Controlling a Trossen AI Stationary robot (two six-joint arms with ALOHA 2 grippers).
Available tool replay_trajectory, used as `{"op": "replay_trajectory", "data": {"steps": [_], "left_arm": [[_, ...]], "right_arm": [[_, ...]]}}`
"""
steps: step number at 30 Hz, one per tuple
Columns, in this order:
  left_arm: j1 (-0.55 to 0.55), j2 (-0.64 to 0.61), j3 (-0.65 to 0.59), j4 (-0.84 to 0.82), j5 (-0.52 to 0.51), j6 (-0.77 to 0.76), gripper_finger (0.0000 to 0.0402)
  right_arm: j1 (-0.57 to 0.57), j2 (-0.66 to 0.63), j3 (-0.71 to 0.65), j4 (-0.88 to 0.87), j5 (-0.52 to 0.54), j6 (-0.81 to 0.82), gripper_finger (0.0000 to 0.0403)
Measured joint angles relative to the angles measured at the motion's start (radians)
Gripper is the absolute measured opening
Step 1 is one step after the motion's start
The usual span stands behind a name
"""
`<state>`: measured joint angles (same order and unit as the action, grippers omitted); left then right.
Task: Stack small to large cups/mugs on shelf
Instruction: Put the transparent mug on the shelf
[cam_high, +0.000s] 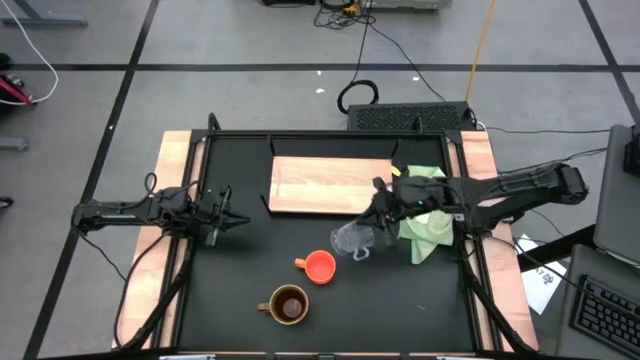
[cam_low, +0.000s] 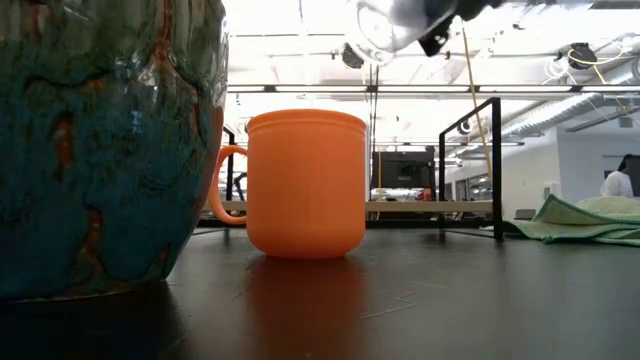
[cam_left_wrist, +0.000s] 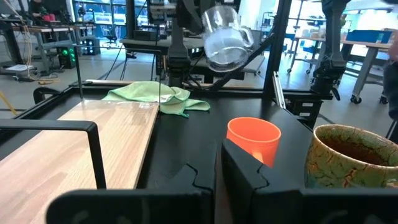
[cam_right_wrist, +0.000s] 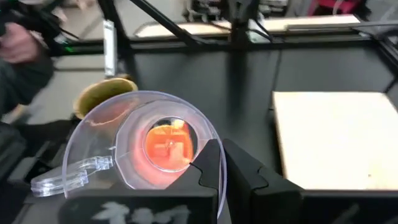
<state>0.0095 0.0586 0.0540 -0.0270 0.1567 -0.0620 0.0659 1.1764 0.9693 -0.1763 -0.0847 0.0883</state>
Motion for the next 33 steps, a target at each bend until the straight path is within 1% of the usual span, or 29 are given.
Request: {"op": "replay_trajectory", "data": {"steps": [5, 8, 10, 12, 15, 18, 21, 25, 33], "left_arm": [[0.0, 0.0, 0.0, 0.0, 0.0, 0.0, 0.0026], [0.0, 0.0, 0.0, -0.001, 0.0, 0.0, 0.0026], [0.0, 0.0, 0.0, -0.002, 0.0, 0.0, 0.0026], [0.0, 0.0, 0.0, -0.002, 0.001, 0.0, 0.0026], [0.0, 0.0, 0.0, -0.002, 0.001, 0.0, 0.0026], [0.0, 0.0, 0.0, -0.001, 0.001, -0.001, 0.0026], [0.0, 0.0, 0.0, -0.002, 0.001, -0.001, 0.0026], [0.0, 0.0, 0.0, -0.002, 0.001, -0.001, 0.0026], [0.0, 0.0, 0.0, -0.002, 0.0, 0.012, 0.0026]], "right_arm": [[-0.049, 0.123, 0.18, -0.174, -0.001, -0.029, 0.0], [-0.085, 0.193, 0.253, -0.239, -0.006, -0.029, 0.0], [-0.116, 0.235, 0.291, -0.28, -0.043, -0.027, 0.0], [-0.147, 0.275, 0.326, -0.311, -0.075, -0.022, 0.0], [-0.183, 0.335, 0.384, -0.351, -0.086, -0.03, 0.0], [-0.212, 0.395, 0.452, -0.387, -0.128, -0.06, 0.0], [-0.229, 0.454, 0.523, -0.419, -0.131, -0.089, 0.0], [-0.253, 0.539, 0.618, -0.503, -0.152, -0.134, 0.0], [-0.284, 0.696, 0.823, -0.614, -0.153, -0.231, 0.0]]}}
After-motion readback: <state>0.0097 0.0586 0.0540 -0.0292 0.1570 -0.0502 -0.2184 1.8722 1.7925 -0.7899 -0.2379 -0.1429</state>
